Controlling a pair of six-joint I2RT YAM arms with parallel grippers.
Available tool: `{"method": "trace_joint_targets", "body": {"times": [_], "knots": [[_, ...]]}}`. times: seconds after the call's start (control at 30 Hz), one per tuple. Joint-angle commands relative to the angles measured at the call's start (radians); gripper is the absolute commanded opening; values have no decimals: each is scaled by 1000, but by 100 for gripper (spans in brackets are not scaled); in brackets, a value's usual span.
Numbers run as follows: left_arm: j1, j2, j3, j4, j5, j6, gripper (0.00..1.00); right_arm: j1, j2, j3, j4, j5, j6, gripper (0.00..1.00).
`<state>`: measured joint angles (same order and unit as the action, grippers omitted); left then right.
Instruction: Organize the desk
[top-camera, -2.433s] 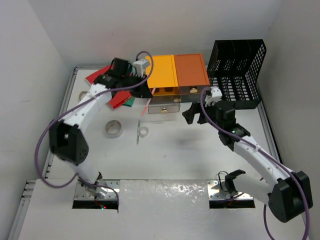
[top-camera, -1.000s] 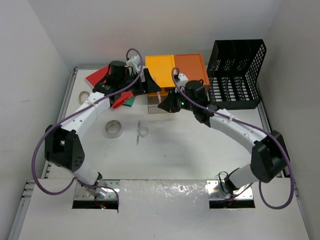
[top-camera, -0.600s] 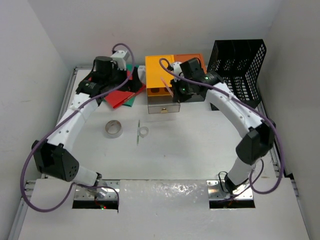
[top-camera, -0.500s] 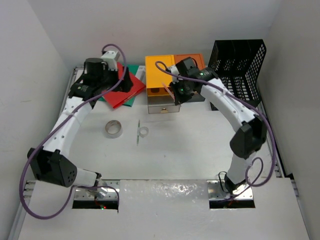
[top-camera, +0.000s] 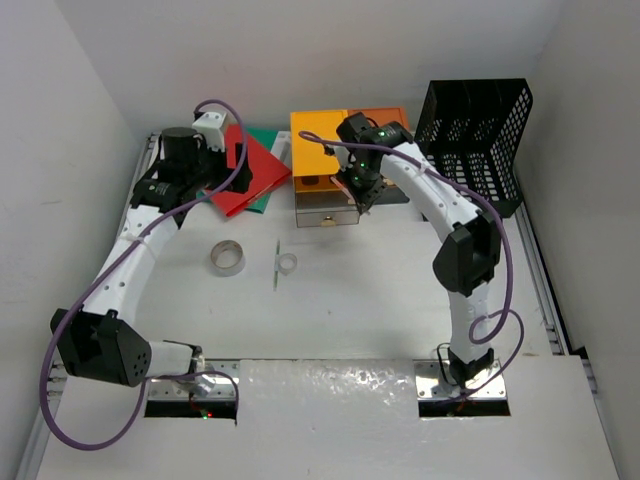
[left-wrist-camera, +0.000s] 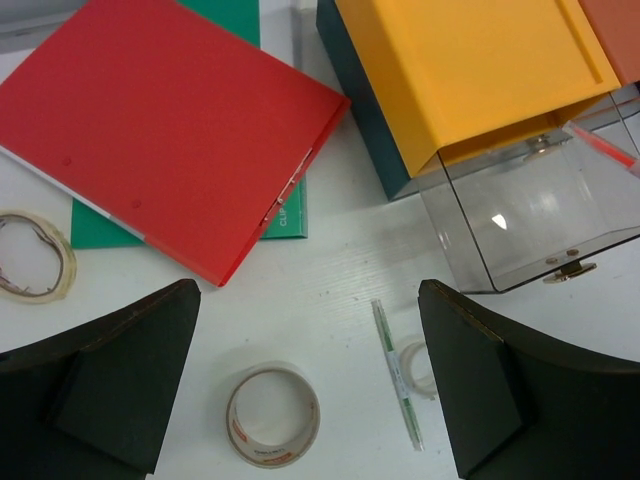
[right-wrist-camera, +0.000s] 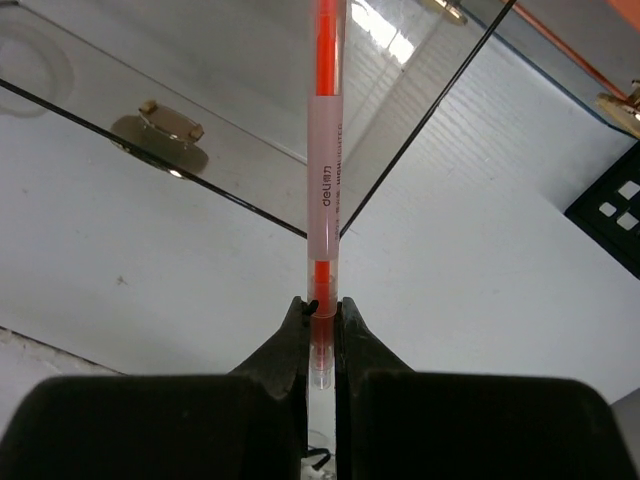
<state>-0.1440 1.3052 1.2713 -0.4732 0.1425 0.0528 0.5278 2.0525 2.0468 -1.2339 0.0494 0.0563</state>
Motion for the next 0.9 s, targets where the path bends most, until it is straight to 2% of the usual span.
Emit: {"method": "trace_joint_targets", "body": {"times": [0.0,0.2,0.27,0.57,0.63,0.7,0.73,0.77,0.8,0.87], "knots": [[-2,-26,3,67,14,12,90,9,-5,-7,-38,32,-19,0],[-2,-17,3,74,25,5,90,11,12,22,-52,38,-29,1],[0,-11,3,73,26,5,90,11,31,52,-49,33,-32,8],[0,2,14,61,29,12,90,12,141,173,-67,-16,-38,15],[-2,2,13,61,28,12,90,14,141,184,-20,-29,-13,24],[-2,2,10,62,28,12,90,12,129,191,28,-46,16,28],[0,2,8,62,28,12,90,14,124,187,93,-46,42,38],[0,0,8,61,28,13,90,14,107,178,131,-46,56,43],[-2,2,8,59,26,16,90,12,98,146,208,-46,69,44],[-2,0,8,50,23,24,90,14,92,128,261,-85,97,58]]}}
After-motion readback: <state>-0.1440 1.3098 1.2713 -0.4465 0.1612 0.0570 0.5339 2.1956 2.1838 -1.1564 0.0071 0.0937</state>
